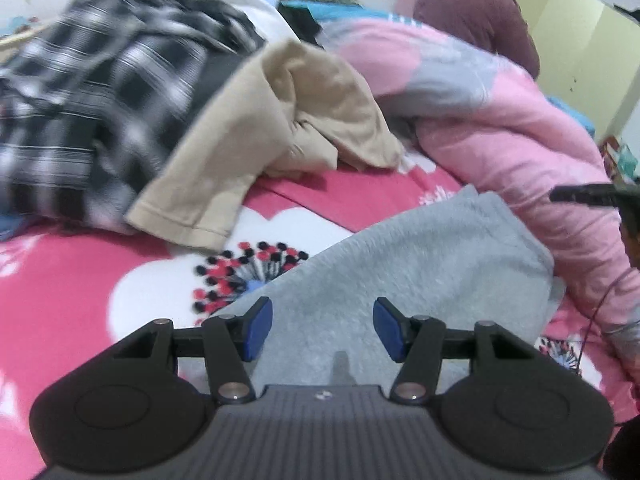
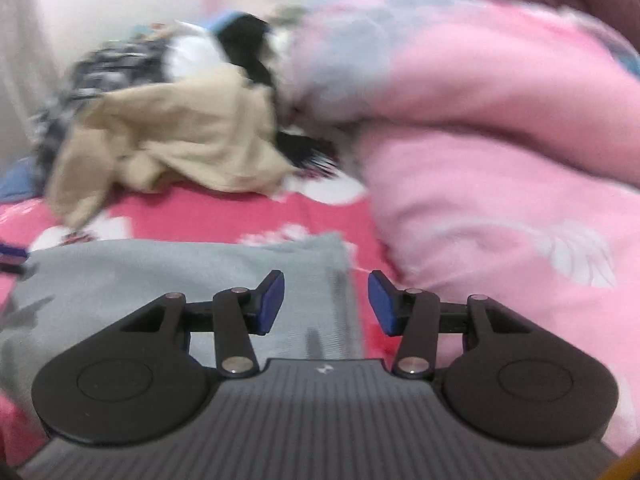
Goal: Fold clothes
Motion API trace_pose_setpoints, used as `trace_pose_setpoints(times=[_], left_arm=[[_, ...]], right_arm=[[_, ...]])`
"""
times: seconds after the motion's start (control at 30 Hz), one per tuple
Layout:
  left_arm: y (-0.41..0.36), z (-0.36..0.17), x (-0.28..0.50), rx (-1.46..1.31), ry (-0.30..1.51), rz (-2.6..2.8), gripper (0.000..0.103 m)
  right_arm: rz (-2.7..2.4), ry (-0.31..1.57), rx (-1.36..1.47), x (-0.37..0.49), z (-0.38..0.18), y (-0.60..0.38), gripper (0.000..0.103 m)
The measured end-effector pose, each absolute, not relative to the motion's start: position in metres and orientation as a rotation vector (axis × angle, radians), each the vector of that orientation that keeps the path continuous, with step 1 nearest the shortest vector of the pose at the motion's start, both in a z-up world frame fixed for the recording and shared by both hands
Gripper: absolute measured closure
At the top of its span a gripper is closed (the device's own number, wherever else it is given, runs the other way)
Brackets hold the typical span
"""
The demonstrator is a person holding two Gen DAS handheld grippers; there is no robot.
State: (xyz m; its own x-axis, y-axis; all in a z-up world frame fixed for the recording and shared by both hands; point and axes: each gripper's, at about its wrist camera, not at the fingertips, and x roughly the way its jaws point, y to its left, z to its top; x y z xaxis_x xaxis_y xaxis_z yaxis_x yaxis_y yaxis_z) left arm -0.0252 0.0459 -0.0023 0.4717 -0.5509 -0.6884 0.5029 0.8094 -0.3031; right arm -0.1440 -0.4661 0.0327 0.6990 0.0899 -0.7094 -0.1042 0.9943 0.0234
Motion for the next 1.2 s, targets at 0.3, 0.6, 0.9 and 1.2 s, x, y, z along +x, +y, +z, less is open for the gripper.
trace_pose_setpoints(times=[0.3,0.6,0.9,1.2], left_arm=[[0.050,0.016,-0.119,0.058,0.888,-0.741,0.045],[-0.001,-0.022,-0.174,0.552,0.783,-0.779,0.057],[0.009,-0.027,-0.185,0.635,0.717,-0.806,0.096],[0.022,-0.034,-0.177,0.564,0.824,-0.851,0.088]], right_arm=[[0.094,0.953,-0.382,-0.154,-0.054,-0.417,0.052],[0.109,0.723,-0.386,-0.177,-0.012,-0.375,0.054],[0.142,0.765,-0.434,-0.187,-0.052,-0.368,0.054],[0.141,0.834,-0.450,-0.175,-0.057,-0.374,0.056]])
